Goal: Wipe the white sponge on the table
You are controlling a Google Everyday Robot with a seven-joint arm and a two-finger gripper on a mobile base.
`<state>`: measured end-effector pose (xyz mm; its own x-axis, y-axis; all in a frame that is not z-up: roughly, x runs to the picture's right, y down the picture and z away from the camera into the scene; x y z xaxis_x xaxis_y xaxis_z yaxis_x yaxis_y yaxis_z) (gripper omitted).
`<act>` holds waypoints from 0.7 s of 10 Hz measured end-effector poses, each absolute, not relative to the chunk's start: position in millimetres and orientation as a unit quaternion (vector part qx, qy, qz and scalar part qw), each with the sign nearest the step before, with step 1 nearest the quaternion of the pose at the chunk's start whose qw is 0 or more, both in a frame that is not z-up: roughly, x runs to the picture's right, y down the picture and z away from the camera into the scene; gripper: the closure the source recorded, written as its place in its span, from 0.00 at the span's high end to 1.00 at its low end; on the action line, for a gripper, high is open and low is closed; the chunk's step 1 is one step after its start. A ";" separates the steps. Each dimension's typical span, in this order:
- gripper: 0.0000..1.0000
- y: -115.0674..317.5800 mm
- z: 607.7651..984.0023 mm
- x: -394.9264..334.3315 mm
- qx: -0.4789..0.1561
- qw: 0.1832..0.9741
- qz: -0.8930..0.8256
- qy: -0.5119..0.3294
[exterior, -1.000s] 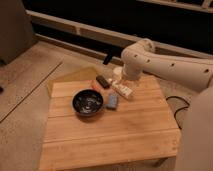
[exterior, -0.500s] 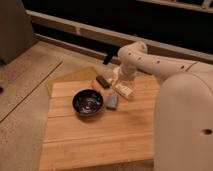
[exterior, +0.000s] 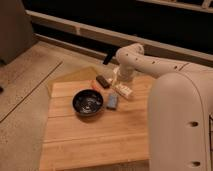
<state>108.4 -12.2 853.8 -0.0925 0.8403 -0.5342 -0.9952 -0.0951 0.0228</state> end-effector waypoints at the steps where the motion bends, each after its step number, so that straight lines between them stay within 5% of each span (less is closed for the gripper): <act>1: 0.65 -5.1 845.3 114.0 -0.195 0.659 0.698 0.202; 7: 0.65 31.3 841.9 75.5 -0.230 0.702 0.648 0.187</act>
<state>75.5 31.3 841.9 0.0901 0.8235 -0.5601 -0.9953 0.0541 -0.0804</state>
